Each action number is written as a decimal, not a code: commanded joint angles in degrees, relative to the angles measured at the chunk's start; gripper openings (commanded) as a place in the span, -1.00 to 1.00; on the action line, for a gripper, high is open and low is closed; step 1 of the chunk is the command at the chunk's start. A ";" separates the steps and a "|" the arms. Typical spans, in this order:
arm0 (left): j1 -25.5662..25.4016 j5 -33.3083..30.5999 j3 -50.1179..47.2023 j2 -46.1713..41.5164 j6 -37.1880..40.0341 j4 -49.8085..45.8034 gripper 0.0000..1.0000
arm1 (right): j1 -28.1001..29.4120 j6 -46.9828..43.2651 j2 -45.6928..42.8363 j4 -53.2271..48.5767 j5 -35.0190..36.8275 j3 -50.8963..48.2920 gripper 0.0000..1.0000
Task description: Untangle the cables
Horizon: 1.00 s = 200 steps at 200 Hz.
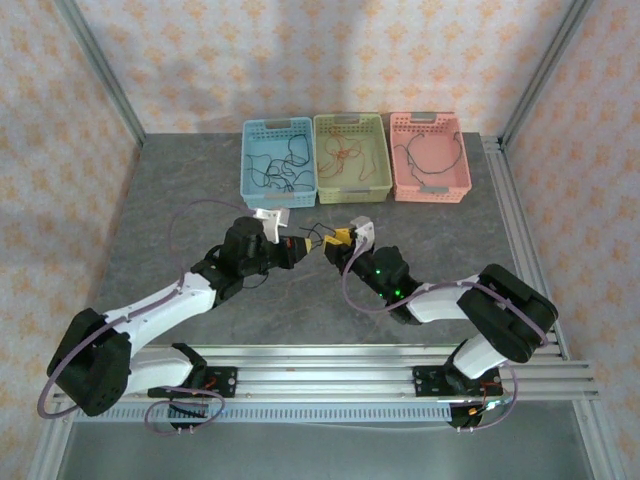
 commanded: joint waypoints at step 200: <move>-3.06 -8.36 9.89 4.28 9.55 -17.33 -1.00 | 10.12 -55.66 12.88 13.71 70.84 12.86 0.43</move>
